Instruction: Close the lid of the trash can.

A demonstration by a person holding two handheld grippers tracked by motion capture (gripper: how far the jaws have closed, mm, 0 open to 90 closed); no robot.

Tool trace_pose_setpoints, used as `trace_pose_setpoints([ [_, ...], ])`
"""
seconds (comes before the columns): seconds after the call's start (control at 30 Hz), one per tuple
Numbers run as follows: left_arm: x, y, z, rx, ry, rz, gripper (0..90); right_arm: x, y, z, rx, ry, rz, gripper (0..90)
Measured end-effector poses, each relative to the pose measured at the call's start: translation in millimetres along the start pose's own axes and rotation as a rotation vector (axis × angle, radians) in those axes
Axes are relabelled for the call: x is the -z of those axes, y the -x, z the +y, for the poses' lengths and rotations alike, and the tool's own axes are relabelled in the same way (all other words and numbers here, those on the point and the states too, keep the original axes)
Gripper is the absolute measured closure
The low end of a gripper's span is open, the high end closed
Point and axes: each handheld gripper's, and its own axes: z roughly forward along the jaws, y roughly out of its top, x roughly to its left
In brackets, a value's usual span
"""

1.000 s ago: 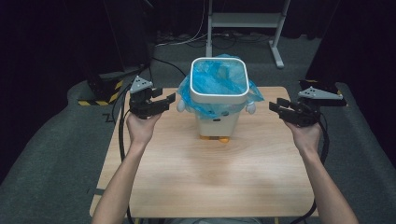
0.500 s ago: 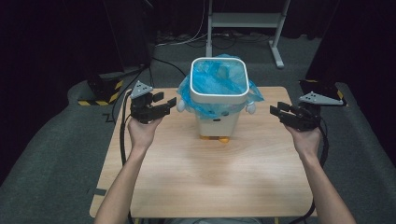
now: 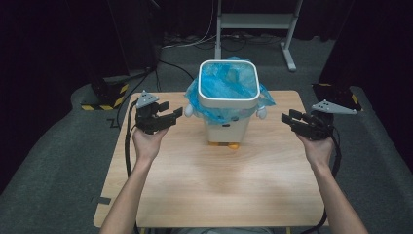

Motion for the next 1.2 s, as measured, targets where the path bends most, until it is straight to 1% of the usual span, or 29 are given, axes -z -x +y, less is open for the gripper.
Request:
trace_pose_setpoints([
  [0.1, -0.1, -0.5, -3.0, 0.009, 0.0, 0.0, 41.0, -0.4, 0.9, -3.0, -0.007, 0.0, 0.0, 57.0],
  [0.23, 1.9, -0.8, -6.6, 0.034, 0.02, -0.006, 41.1, -0.2, 2.5, -7.5, -0.024, 0.01, 0.006, 57.0],
  [0.33, -0.2, 0.2, -8.2, 0.028, 0.002, -0.005, 41.0, -0.4, 2.7, -10.9, -0.031, 0.012, 0.008, 57.0],
  [0.43, -2.0, 1.4, -9.9, 0.032, 0.006, -0.009, 41.0, -0.9, 3.3, -14.7, -0.04, 0.01, 0.012, 57.0],
  [0.57, -4.7, 2.3, -14.2, 0.035, -0.001, -0.011, 41.0, -1.5, 3.6, -18.7, -0.049, 0.01, 0.016, 57.0],
  [0.63, -4.2, 3.3, -16.5, 0.01, -0.009, 0.014, 40.9, -1.5, 3.4, -19.8, -0.05, 0.009, 0.018, 57.0],
  [0.7, -2.2, 3.3, -18.5, 0.004, -0.013, 0.014, 40.9, -0.7, 3.7, -20.9, -0.054, 0.013, 0.017, 57.0],
  [0.8, 0.8, 1.7, -21.6, 0.014, -0.009, 0.017, 40.9, 1.2, 5.3, -22.9, -0.07, 0.021, 0.016, 57.0],
  [1.07, 0.8, -2.0, -32.2, 0.034, -0.019, 0.024, 40.8, 1.2, 6.1, -29.8, -0.074, 0.013, 0.009, 57.0],
  [1.1, 0.7, -2.1, -33.4, 0.029, -0.019, 0.03, 40.6, 1.0, 6.5, -31.0, -0.074, 0.013, 0.009, 57.0],
  [1.2, 0.6, -2.6, -36.0, 0.031, -0.019, 0.037, 40.5, 0.7, 8.0, -34.0, -0.081, 0.01, 0.006, 57.0],
])
